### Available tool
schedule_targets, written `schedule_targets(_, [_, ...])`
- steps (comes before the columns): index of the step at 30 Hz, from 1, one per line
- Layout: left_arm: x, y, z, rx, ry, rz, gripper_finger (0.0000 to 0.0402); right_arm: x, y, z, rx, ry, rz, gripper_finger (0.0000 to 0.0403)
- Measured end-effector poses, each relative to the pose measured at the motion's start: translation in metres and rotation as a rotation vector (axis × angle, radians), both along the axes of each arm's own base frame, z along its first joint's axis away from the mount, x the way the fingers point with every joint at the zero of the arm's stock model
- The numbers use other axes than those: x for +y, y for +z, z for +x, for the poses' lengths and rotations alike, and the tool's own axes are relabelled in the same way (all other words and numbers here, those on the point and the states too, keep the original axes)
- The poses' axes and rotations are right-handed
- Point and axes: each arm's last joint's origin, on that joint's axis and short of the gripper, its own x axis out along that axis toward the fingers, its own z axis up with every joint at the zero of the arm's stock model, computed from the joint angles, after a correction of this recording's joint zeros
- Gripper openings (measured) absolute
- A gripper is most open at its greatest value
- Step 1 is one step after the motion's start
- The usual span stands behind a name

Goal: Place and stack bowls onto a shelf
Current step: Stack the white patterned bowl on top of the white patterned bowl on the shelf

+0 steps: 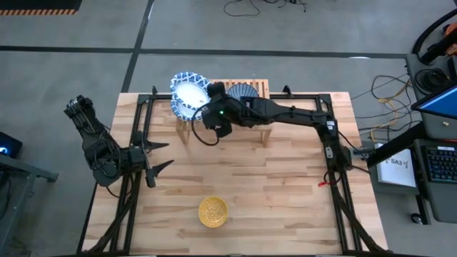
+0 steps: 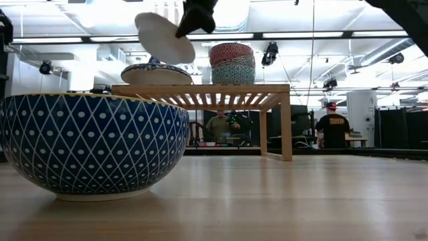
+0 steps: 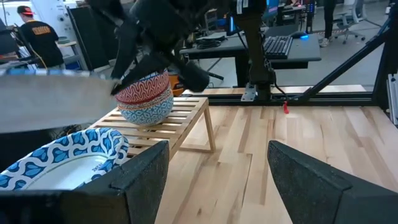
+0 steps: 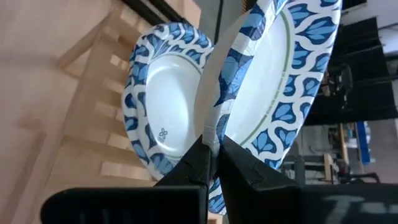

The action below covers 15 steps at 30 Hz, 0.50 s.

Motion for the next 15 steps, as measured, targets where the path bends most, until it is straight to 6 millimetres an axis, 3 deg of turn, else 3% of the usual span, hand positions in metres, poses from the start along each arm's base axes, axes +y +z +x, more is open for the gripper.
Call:
schedule_targets(5, [0.0,0.0,0.0,0.001,0.0,0.001,0.0256,-0.001,-0.012,0.009,0.045,0.03,-0.041,0.0012])
schedule_targets(15, [0.0,-0.001,0.0,0.007,-0.001,0.009,0.0256,-0.002,-0.013,0.01,0.041,-0.002,-0.054,0.0013])
